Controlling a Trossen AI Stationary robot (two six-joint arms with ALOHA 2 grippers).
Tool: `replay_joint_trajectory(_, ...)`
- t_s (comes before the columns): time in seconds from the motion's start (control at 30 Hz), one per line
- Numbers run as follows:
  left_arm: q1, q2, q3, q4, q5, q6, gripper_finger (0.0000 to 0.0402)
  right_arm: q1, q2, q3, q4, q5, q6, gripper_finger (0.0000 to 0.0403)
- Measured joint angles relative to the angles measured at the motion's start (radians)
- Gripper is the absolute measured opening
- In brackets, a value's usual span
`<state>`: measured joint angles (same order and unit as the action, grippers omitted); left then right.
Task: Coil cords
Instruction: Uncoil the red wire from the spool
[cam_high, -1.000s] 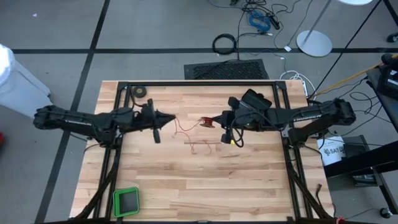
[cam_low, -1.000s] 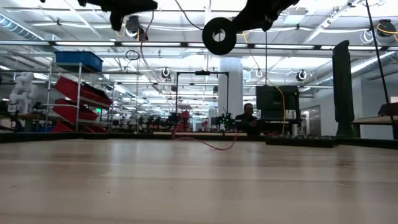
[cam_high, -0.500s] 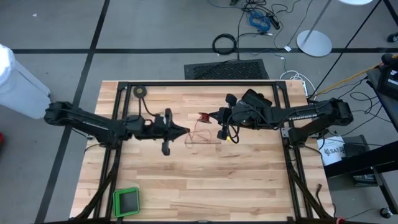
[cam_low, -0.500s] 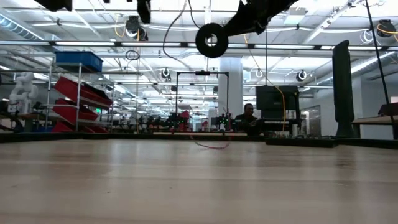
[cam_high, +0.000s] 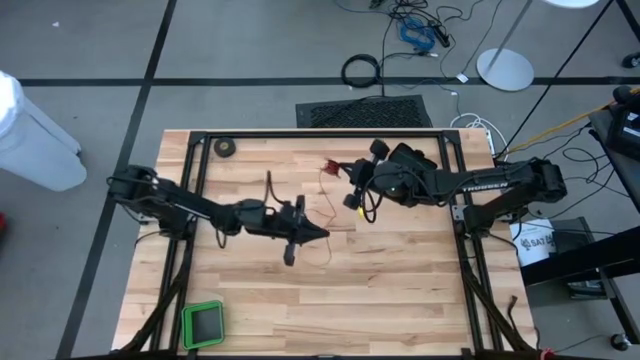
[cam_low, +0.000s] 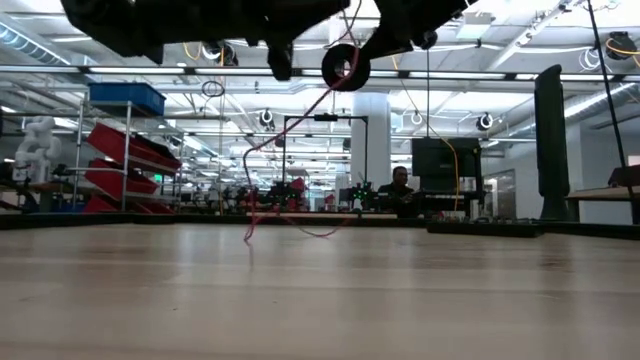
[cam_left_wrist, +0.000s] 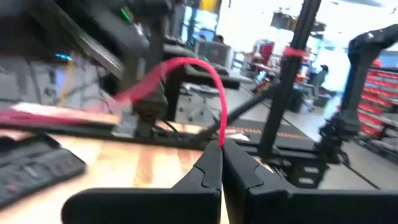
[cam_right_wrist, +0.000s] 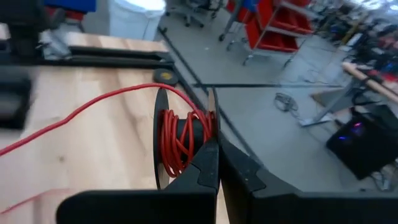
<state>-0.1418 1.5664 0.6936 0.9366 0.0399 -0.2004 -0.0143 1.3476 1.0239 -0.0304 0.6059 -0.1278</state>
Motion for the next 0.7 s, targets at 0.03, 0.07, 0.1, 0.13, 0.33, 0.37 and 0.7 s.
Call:
replay_joint_trajectory(0.03,-0.001,0.022,0.009,0.0,0.012,-0.005,0.0,-0.002,0.0,0.0,0.014,0.003,-0.01,0.0)
replay_joint_trajectory(0.07,-0.004,0.042,0.016,-0.001,0.016,-0.013,0.0,-0.007,0.0,0.0,0.03,0.003,-0.021,0.0)
replay_joint_trajectory(0.1,-0.006,0.065,0.024,-0.002,0.019,-0.024,0.0,-0.011,0.0,0.0,0.044,0.002,-0.032,0.0)
replay_joint_trajectory(0.13,-0.01,0.085,0.034,-0.002,0.021,-0.031,0.0,-0.013,0.0,0.0,0.06,0.002,-0.04,0.0)
replay_joint_trajectory(0.33,-0.04,0.199,0.074,-0.003,0.039,-0.031,0.0,-0.025,0.0,0.0,0.155,-0.003,-0.097,0.0)
replay_joint_trajectory(0.37,-0.043,0.209,0.075,-0.004,0.038,-0.032,0.0,-0.026,0.0,0.0,0.165,-0.003,-0.103,0.0)
replay_joint_trajectory(0.7,-0.016,0.223,0.076,-0.192,0.115,-0.031,0.0036,-0.027,-0.001,0.0,0.185,-0.009,-0.128,0.0)
